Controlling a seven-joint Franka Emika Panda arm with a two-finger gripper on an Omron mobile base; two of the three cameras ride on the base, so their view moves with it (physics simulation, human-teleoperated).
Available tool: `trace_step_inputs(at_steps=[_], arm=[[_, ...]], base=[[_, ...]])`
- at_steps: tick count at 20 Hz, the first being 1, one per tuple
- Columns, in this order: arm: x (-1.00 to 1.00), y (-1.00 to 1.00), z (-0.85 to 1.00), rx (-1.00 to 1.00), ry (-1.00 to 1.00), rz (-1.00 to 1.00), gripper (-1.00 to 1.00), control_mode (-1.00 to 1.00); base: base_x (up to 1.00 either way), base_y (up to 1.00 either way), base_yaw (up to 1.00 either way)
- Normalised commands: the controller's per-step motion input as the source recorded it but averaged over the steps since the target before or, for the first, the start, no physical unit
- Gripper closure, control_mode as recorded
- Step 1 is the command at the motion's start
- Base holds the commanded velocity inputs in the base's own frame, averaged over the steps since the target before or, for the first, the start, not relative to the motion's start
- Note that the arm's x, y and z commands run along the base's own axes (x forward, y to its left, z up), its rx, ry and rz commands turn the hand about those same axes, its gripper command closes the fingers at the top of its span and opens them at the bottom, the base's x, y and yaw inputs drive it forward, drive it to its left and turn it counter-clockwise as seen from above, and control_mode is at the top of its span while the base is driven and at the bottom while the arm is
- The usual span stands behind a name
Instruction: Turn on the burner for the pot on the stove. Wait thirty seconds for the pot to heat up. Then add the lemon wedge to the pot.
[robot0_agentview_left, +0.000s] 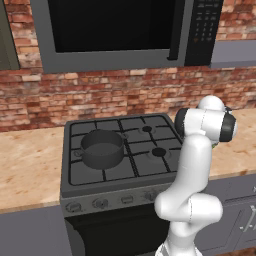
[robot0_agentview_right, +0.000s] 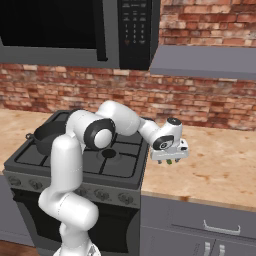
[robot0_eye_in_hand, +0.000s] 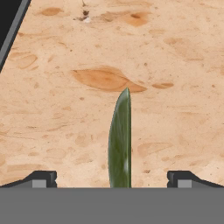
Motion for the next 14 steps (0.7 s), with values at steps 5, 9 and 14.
trace_step_inputs(at_steps=[5,9,14], arm=[[0.0,0.0,0.0,0.0,0.0,0.0,-1.0,-1.0],[0.0,0.0,0.0,0.0,0.0,0.0,-1.0,-1.0],[0.0,0.0,0.0,0.0,0.0,0.0,-1.0,-1.0]], base=[[0.0,0.0,0.0],[0.0,0.0,0.0],[0.0,0.0,0.0]])
